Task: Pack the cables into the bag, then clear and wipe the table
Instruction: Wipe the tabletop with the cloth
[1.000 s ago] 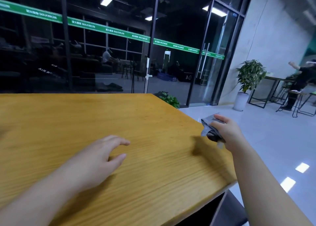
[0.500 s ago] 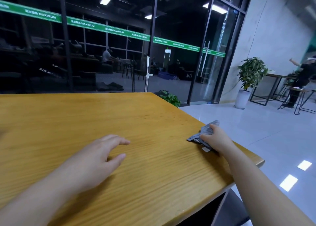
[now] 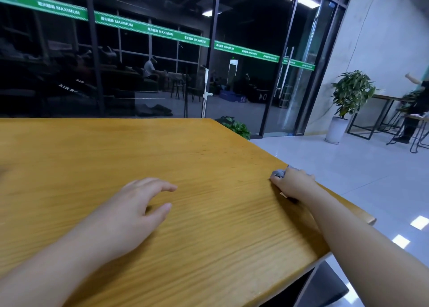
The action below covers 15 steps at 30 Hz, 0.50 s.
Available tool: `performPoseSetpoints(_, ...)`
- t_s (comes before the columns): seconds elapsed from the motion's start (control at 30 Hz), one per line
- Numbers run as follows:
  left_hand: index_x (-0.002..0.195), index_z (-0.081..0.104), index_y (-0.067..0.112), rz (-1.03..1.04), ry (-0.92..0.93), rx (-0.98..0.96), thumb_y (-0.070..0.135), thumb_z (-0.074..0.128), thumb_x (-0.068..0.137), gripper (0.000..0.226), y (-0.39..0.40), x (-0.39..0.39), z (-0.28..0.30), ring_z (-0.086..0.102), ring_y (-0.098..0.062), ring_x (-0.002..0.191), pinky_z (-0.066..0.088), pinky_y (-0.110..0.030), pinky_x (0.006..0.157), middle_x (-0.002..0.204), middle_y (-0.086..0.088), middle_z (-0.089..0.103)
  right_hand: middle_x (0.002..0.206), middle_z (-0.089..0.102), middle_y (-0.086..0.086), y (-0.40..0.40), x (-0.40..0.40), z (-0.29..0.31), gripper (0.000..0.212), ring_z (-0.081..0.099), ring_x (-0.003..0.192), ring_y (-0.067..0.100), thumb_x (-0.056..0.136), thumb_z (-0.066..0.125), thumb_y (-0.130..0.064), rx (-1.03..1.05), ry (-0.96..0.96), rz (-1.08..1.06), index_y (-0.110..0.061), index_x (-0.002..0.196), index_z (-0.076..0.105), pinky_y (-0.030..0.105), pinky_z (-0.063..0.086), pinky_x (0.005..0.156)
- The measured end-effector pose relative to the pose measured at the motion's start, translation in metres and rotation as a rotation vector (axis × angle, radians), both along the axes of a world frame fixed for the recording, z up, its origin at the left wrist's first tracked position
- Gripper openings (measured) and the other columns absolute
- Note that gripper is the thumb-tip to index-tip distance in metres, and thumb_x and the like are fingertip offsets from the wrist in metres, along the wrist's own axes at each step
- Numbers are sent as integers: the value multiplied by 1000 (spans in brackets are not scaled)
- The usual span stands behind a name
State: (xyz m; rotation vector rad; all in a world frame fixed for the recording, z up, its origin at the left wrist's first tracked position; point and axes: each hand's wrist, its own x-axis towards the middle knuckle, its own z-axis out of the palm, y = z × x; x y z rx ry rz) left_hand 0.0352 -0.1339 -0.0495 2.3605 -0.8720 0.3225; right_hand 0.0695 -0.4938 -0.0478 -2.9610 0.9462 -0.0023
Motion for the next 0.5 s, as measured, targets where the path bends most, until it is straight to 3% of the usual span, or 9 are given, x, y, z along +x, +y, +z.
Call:
performPoseSetpoints(0.07,102,39,56,11,12,-8,38,48,91,23,0,1,-1,28,14,116,25,-2,87,113,45,31,118,53,3,2,10,9,19,52,113,28,98,35,-20,-51,45,90,-21,100,53,36,40,94)
performPoseSetpoints(0.13,101,39,56,16,16,-17,37,49,91,24,0,2,-3,28,14,115,24,-6,89,112,46,30,123,52,5,8,17,16,35,53,115,29,92,43,-4,-80,98,111,-19,123,52,34,44,88)
performPoseSetpoints(0.2,105,39,54,27,10,-24,36,49,91,24,-1,4,-4,28,13,116,22,-10,92,111,45,29,125,55,10,16,26,21,40,56,113,31,89,49,0,-93,-37,152,-13,127,51,33,44,85)
performPoseSetpoints(0.27,108,40,52,34,1,-15,36,49,91,25,-1,7,-6,28,13,116,23,-10,93,112,44,31,103,62,11,32,38,23,20,58,105,30,88,49,4,-99,-272,271,-12,97,57,29,38,79)
performPoseSetpoints(0.3,109,40,52,38,1,-9,37,48,91,25,-2,8,-7,28,13,117,24,-11,94,112,44,31,88,62,8,43,45,22,21,58,100,28,88,47,5,-79,-373,336,-15,81,51,27,35,74)
performPoseSetpoints(0.37,111,41,52,46,-8,7,38,48,91,25,0,12,-10,27,14,119,24,-12,97,114,42,33,68,52,2,72,65,19,22,49,95,22,92,40,-1,10,-494,453,-13,74,42,27,35,72)
performPoseSetpoints(0.43,112,40,52,58,-16,23,38,46,91,25,1,14,-12,25,16,116,22,-9,99,111,43,30,75,50,3,102,84,18,13,45,98,24,95,39,-7,-16,-514,594,-9,85,48,30,39,78)
performPoseSetpoints(0.5,115,40,50,70,-23,35,38,45,92,27,3,16,-13,22,23,110,15,4,94,106,46,25,98,55,10,132,101,19,16,44,96,23,96,39,-8,-121,-459,724,-6,103,54,29,33,85)
